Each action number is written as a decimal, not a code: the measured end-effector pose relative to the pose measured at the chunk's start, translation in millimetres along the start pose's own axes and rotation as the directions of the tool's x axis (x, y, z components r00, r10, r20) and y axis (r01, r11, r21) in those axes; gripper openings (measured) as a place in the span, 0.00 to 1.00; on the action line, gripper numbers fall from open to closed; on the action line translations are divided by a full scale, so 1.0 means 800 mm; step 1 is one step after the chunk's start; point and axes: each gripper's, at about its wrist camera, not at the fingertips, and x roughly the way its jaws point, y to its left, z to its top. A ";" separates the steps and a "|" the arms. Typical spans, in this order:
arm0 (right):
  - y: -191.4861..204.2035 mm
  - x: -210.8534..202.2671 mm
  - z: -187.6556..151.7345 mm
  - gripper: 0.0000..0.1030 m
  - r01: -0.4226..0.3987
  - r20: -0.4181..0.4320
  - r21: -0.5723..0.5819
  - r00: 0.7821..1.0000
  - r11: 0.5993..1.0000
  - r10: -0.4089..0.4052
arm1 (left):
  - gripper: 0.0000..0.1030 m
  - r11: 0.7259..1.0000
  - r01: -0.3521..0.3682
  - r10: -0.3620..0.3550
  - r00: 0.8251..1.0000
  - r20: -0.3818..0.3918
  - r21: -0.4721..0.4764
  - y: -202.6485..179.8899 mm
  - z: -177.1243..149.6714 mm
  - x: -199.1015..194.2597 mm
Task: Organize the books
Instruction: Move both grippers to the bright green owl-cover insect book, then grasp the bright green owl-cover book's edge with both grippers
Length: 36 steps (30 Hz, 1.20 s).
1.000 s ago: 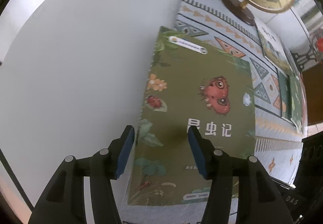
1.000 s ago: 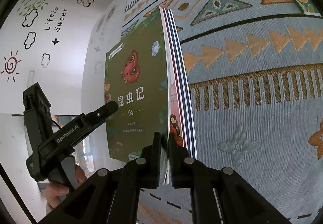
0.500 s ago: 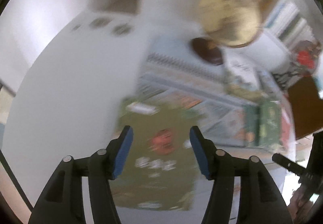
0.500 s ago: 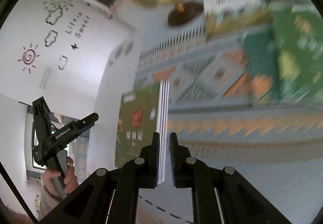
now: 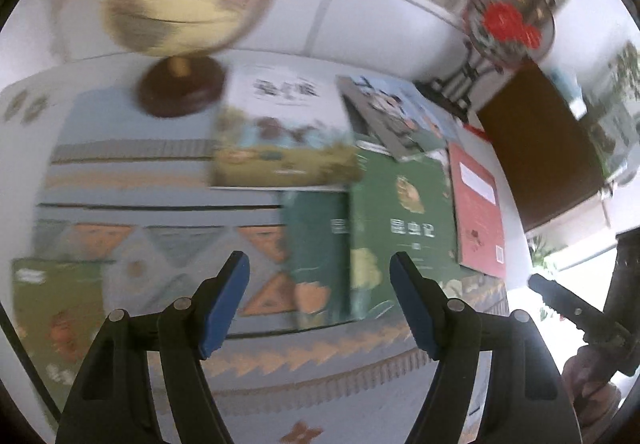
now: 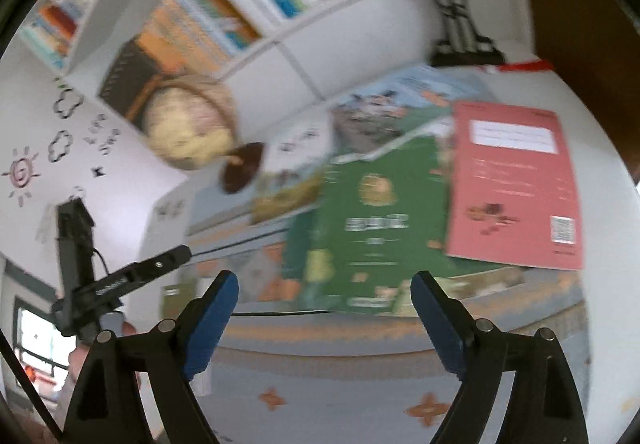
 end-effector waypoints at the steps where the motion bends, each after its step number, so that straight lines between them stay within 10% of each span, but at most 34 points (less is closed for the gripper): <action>1: -0.013 0.007 0.002 0.84 0.005 -0.014 0.009 1.000 1.000 -0.005 | 0.69 1.000 -0.006 0.006 1.000 -0.016 0.015 -0.011 -0.001 0.013; 15: -0.089 0.122 0.006 0.84 0.030 -0.181 0.023 0.983 0.999 -0.025 | 0.69 1.000 -0.014 0.016 0.984 -0.177 0.013 -0.030 -0.019 0.145; 22: -0.090 0.144 0.003 0.84 0.038 -0.150 0.000 0.988 0.999 -0.038 | 0.71 0.993 0.103 -0.092 0.980 -0.178 0.055 -0.054 -0.025 0.147; 36: -0.093 0.114 -0.073 0.84 -0.042 -0.240 0.009 0.970 0.999 0.043 | 0.71 0.986 0.114 -0.082 0.964 -0.252 0.117 -0.070 -0.121 0.114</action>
